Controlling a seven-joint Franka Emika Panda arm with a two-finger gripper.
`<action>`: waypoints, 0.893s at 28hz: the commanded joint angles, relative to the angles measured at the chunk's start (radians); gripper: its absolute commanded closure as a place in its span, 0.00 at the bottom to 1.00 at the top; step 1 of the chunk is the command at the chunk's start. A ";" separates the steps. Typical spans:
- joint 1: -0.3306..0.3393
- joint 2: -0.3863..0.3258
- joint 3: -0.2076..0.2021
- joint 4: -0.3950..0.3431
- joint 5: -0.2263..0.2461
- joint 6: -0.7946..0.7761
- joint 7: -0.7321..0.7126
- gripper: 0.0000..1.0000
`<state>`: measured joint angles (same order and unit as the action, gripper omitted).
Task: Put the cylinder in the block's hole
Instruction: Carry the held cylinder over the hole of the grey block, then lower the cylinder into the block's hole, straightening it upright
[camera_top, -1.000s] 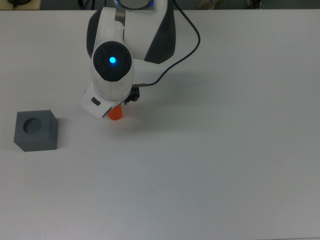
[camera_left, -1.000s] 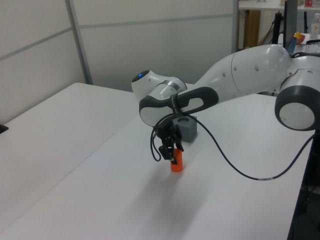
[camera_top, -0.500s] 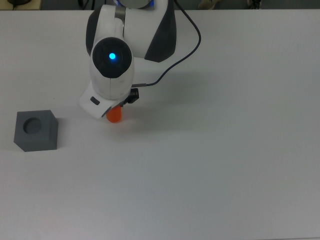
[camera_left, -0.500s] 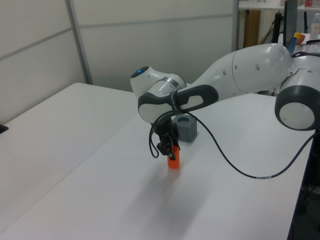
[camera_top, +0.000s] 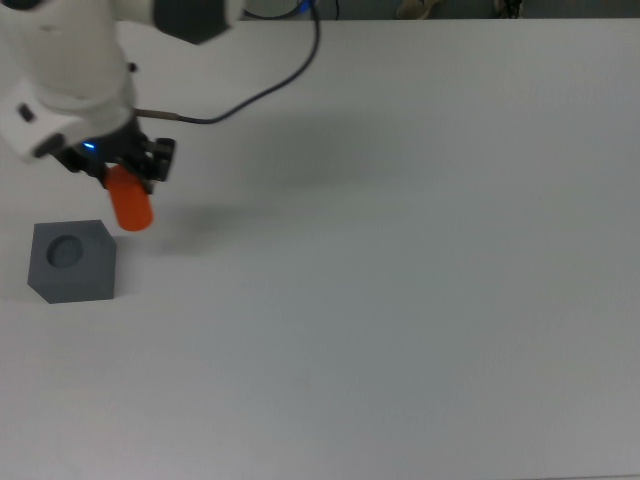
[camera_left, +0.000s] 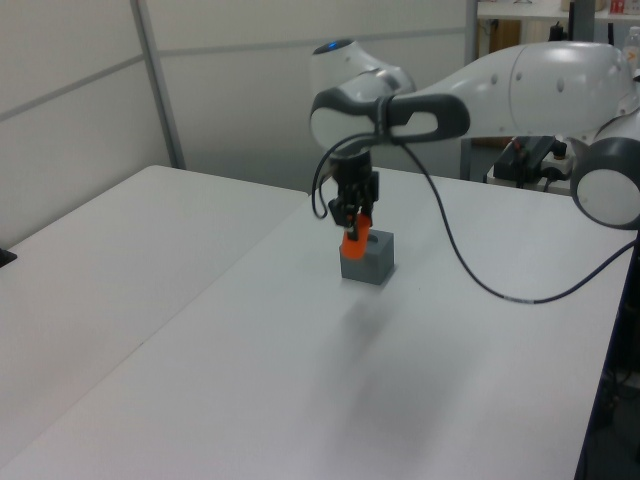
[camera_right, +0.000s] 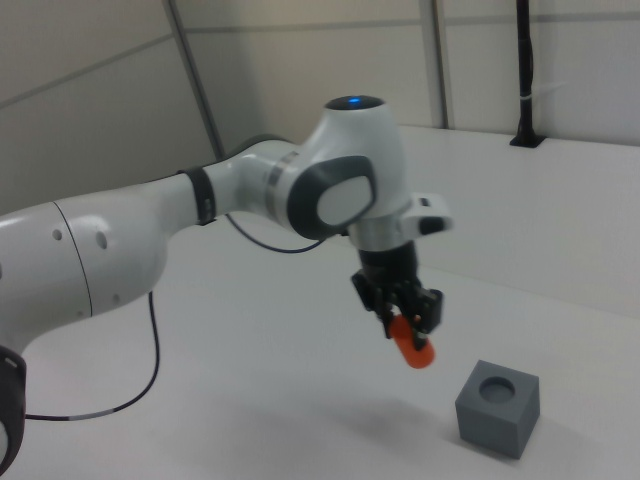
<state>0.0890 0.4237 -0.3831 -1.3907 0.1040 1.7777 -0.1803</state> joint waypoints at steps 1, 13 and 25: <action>-0.064 -0.002 -0.005 -0.001 0.059 0.086 0.010 0.86; -0.130 0.066 0.010 -0.008 0.072 0.213 0.010 0.84; -0.129 0.078 0.012 -0.010 0.065 0.218 0.001 0.84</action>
<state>-0.0390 0.5066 -0.3747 -1.3955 0.1559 1.9790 -0.1794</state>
